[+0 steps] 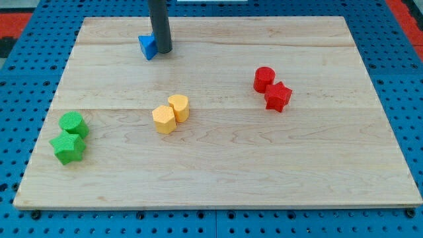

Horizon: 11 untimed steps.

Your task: Separate the red blocks

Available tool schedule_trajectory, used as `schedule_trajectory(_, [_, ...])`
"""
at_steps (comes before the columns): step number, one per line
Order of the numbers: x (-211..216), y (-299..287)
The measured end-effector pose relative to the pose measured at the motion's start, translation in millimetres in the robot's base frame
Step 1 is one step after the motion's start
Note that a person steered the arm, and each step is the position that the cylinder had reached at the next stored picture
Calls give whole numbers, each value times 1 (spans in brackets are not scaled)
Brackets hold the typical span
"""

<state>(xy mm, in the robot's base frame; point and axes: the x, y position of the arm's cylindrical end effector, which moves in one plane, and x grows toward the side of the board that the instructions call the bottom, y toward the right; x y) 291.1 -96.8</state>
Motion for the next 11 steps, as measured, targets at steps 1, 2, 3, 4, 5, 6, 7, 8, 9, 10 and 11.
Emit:
schedule_trajectory(1, [0,0])
schedule_trajectory(2, [3,21])
schedule_trajectory(3, [35,67])
schedule_trajectory(4, [34,186])
schedule_trajectory(5, [64,274])
schedule_trajectory(6, [116,233])
schedule_trajectory(7, [120,168])
schedule_trajectory(8, [134,166])
schedule_trajectory(9, [155,225])
schedule_trajectory(10, [183,216])
schedule_trajectory(11, [194,153])
